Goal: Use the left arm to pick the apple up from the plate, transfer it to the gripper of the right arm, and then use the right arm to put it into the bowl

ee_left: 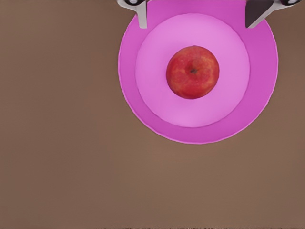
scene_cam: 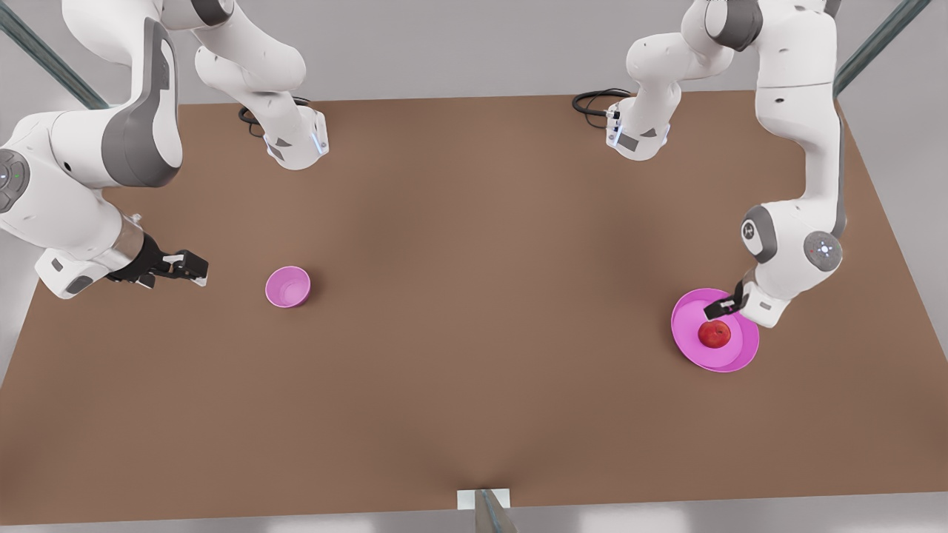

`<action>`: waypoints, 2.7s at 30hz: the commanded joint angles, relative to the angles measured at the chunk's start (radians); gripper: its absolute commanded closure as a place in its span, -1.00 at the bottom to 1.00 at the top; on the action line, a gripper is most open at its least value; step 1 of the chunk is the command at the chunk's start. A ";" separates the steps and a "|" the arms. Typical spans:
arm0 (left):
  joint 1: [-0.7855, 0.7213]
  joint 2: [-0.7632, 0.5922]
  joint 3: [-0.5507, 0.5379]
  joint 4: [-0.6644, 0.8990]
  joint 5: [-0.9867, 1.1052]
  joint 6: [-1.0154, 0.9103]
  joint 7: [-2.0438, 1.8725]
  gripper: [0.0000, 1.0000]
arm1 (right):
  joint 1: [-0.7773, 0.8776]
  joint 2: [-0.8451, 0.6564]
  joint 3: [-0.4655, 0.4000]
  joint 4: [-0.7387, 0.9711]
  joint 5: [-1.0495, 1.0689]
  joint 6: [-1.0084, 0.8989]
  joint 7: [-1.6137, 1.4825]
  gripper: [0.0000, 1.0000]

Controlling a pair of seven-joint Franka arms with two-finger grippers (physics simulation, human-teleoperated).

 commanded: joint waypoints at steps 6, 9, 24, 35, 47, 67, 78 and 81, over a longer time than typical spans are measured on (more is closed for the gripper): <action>0.017 0.055 0.003 -0.063 0.004 0.228 0.144 -1.00 | 0.000 -0.001 0.000 -0.001 0.001 -0.001 0.001 -1.00; 0.017 0.092 0.003 -0.061 0.004 0.266 0.143 -1.00 | -0.001 -0.001 0.000 -0.001 0.001 -0.001 0.001 -1.00; 0.017 0.216 0.001 -0.040 0.003 0.389 0.143 -1.00 | -0.001 0.005 0.000 -0.001 0.001 -0.001 0.001 -1.00; 0.011 0.227 0.001 -0.041 0.001 0.405 0.143 -0.80 | -0.004 0.005 0.000 -0.001 0.019 -0.004 0.000 -1.00; 0.011 0.227 0.001 -0.040 0.001 0.413 0.143 -0.57 | -0.004 0.005 0.000 -0.001 0.019 -0.006 0.000 -1.00; 0.066 0.242 -0.690 0.267 -0.279 0.387 0.605 -0.51 | -0.018 0.247 0.035 0.240 0.502 -0.006 0.130 -1.00; -0.090 0.599 -0.936 0.707 -0.374 0.409 1.083 -0.47 | -0.031 0.599 0.042 0.378 1.188 0.071 0.059 -1.00; -0.104 0.661 -1.016 0.741 -0.374 0.452 1.233 -0.48 | -0.021 0.597 0.046 0.321 1.188 0.097 0.030 -1.00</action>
